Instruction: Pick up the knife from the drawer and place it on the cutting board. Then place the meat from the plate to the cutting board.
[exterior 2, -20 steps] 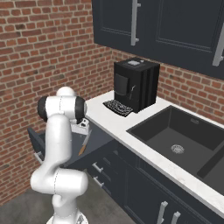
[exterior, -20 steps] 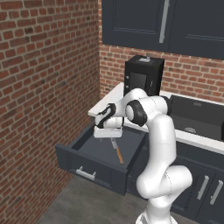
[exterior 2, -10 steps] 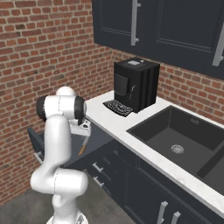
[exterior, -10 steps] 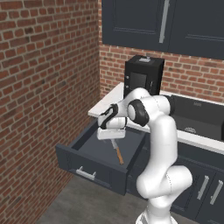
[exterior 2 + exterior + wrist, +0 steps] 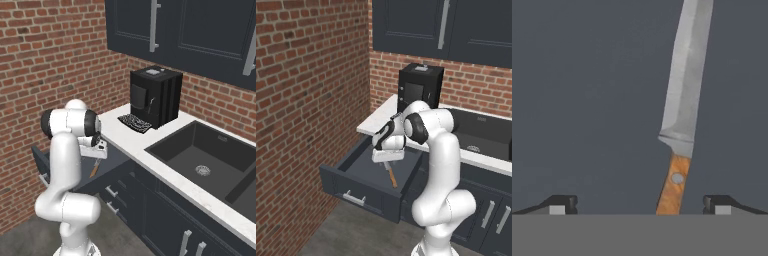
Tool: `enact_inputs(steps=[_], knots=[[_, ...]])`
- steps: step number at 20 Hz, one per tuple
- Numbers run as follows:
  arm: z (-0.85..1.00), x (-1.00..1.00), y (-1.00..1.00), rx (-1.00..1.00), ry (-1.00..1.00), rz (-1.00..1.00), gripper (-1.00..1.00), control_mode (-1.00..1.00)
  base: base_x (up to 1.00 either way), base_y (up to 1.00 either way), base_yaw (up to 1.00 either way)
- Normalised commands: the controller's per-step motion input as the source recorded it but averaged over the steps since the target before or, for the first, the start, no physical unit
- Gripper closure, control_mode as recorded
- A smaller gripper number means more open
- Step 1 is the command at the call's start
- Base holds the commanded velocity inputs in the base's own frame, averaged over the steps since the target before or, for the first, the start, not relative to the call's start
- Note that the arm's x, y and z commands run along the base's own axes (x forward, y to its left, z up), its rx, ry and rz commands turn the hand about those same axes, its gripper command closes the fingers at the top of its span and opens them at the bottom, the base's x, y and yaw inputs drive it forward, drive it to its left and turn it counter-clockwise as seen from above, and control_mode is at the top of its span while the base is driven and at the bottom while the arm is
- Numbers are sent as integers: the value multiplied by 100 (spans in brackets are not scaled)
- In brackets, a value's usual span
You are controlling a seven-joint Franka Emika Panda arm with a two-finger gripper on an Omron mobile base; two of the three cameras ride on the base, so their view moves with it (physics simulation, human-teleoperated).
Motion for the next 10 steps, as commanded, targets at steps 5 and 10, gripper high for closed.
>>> enact_inputs(steps=[5, 10], knots=[[-10, 4, -9, 0, 0, 1, -100, -100, 0, 0, 0], [-25, 8, 0, 0, 0, 3, -100, -100, 0, 0, 0]])
